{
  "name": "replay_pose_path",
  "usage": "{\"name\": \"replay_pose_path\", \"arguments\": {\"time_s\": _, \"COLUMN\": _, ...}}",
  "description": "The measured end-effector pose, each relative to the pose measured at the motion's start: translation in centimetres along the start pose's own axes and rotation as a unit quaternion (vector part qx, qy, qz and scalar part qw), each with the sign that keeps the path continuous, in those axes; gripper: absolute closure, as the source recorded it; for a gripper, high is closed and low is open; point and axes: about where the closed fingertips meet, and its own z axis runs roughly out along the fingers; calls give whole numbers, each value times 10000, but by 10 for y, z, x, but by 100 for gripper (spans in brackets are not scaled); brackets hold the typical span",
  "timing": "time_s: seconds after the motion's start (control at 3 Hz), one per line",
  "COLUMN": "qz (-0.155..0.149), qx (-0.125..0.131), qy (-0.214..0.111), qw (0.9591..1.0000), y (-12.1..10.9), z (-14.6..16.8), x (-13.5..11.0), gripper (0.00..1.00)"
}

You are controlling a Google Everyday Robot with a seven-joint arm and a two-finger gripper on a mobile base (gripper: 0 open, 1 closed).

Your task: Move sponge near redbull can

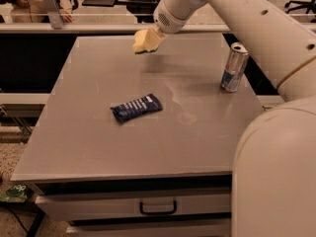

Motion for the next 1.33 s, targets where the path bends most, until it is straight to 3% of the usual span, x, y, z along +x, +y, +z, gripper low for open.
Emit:
{"name": "replay_pose_path", "arguments": {"time_s": 0.67, "qz": 229, "qx": 69, "qy": 688, "qw": 9973, "y": -3, "z": -42, "x": 60, "gripper": 100}}
{"name": "replay_pose_path", "arguments": {"time_s": 1.33, "qz": 587, "qx": 134, "qy": 1169, "qw": 9913, "y": -10, "z": -61, "x": 113, "gripper": 100}}
